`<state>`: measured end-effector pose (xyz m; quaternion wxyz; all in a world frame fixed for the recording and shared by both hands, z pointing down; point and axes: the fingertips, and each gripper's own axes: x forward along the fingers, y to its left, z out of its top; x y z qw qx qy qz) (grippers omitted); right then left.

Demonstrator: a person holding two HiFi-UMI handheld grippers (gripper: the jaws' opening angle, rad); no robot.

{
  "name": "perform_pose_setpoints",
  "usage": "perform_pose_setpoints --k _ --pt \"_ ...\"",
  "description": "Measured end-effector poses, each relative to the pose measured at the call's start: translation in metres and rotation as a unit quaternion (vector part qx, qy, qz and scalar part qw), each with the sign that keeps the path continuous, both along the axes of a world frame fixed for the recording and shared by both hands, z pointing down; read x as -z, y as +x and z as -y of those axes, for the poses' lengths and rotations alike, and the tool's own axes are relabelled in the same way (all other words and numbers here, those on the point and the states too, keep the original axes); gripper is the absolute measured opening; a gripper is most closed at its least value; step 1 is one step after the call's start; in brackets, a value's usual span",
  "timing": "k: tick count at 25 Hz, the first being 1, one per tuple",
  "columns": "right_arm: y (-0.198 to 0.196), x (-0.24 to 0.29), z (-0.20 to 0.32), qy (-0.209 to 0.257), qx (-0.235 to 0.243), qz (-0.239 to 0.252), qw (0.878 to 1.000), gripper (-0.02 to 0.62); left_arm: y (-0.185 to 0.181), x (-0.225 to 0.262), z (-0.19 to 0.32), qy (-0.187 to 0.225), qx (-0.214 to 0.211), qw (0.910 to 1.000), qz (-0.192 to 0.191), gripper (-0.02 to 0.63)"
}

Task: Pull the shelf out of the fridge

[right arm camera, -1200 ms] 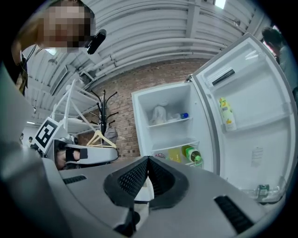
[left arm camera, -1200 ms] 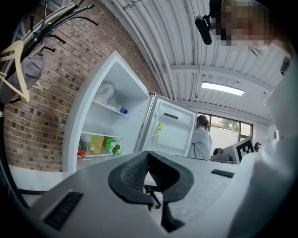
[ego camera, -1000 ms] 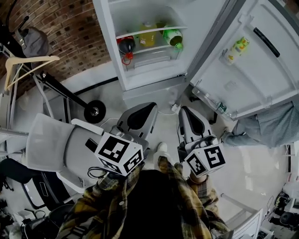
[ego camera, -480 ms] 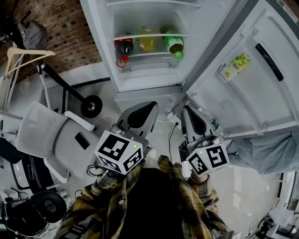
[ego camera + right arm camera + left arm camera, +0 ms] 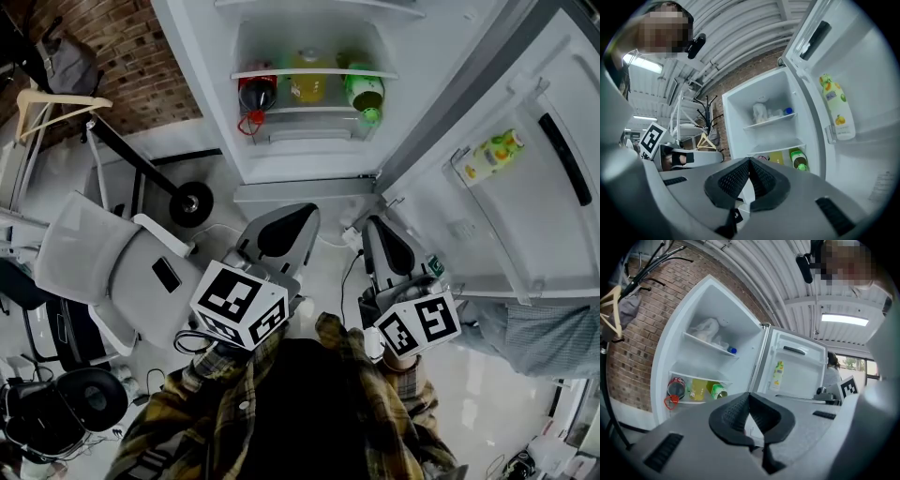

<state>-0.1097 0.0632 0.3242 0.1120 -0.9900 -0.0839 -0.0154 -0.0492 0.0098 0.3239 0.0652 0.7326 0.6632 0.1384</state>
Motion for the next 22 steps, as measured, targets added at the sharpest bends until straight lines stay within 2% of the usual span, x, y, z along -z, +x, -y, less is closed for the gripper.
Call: perform_pose_setpoints --k 9,16,22 --pt "0.036 0.007 -0.037 -0.005 -0.004 -0.006 1.000 0.017 0.037 0.009 -0.047 -0.017 -0.009 0.9998 -0.002 0.003" --pt "0.089 0.023 -0.074 -0.020 0.003 -0.020 1.000 0.017 0.085 0.026 -0.093 -0.038 -0.013 0.9991 -0.013 0.003" --pt "0.139 0.027 -0.093 -0.021 0.013 -0.028 0.999 0.017 0.129 0.032 -0.106 -0.041 -0.002 0.9989 -0.024 0.003"
